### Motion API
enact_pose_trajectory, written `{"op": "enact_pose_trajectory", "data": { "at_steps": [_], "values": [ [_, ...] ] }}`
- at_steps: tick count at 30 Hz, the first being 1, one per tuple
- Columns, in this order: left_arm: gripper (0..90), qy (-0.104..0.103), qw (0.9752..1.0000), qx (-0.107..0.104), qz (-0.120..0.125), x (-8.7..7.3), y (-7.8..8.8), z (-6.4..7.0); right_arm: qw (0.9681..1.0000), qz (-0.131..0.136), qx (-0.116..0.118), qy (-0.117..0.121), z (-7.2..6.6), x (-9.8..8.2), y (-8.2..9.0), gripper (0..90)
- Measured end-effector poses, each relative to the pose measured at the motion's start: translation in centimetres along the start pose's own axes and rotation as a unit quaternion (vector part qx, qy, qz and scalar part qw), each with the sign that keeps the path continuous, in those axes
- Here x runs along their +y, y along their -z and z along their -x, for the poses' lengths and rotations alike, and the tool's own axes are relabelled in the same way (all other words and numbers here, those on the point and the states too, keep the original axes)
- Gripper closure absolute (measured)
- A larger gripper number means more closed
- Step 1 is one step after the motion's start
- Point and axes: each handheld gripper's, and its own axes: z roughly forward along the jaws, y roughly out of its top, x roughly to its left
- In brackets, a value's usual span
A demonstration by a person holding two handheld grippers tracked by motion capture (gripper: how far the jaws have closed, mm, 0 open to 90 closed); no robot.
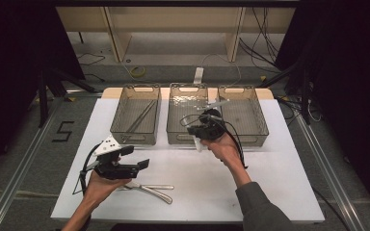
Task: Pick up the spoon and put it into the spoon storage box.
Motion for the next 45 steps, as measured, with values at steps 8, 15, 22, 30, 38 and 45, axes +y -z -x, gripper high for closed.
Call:
{"op": "enact_pose_trajectory", "data": {
  "at_steps": [8,15,22,30,38,45],
  "values": [
    [18.5,0.001,1.0,-0.001,0.0,0.0,0.0,0.0,0.9997,0.009,-0.018,-0.015,1.3,1.8,-0.5,85.6],
    [18.4,0.001,1.0,-0.001,0.001,0.0,0.0,0.0,0.9991,0.014,-0.031,-0.026,2.4,2.8,-1.0,85.6],
    [18.5,0.002,1.0,-0.002,0.002,0.0,0.0,0.0,0.9984,0.015,-0.041,-0.035,3.0,3.7,-1.6,85.6],
    [18.4,0.0,1.0,-0.004,0.002,0.0,0.0,0.1,0.9976,0.017,-0.054,-0.04,3.6,4.6,-2.3,85.6],
    [18.5,0.0,1.0,-0.005,0.001,0.0,0.0,0.1,0.9962,0.022,-0.069,-0.048,4.4,5.1,-2.7,85.5],
    [18.5,0.0,1.0,-0.005,0.0,0.0,0.0,0.1,0.995,0.022,-0.078,-0.058,4.9,5.5,-3.0,85.5]
  ]
}}
